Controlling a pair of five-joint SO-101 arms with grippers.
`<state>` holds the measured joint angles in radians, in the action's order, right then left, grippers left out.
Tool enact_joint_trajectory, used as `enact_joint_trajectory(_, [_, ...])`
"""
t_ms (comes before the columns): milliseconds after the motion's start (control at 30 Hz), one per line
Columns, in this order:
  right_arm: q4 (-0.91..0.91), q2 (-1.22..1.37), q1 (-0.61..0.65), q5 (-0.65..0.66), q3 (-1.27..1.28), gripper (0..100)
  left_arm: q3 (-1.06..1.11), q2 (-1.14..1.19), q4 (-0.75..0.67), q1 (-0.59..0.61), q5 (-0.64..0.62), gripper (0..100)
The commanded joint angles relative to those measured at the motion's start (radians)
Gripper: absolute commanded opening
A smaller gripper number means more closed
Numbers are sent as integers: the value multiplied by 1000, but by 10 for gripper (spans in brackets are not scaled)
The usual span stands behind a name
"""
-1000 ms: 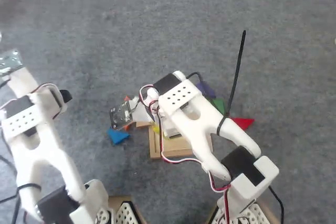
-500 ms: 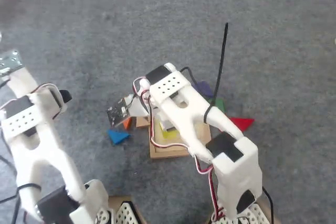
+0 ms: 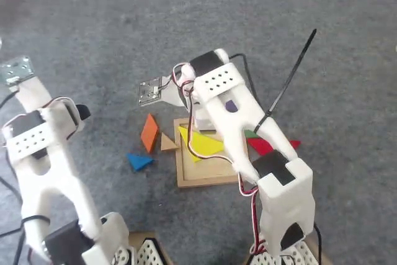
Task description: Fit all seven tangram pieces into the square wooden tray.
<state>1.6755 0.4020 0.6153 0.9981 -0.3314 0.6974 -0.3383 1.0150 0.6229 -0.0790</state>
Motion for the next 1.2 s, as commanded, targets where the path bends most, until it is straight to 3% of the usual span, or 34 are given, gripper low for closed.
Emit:
enact_joint_trajectory(0, [-105,-130,50,-181,112,195,-27,-8,3,-8,-6,276])
enact_joint_trajectory(200, [-538,-374,70,-603,535,194,-25,-8,6,-8,-6,276])
enact_joint_trajectory(300, [-717,-475,58,-703,733,194,-25,-8,6,-9,-6,276])
enact_joint_trajectory(400, [-757,-509,38,-772,801,194,-25,-8,6,-9,-6,276])
enact_joint_trajectory(667, [-720,-519,28,-878,887,194,-25,-8,5,-9,-6,276])
enact_joint_trajectory(1167, [-720,-358,-51,-798,876,194,-27,-8,6,-9,-6,276])
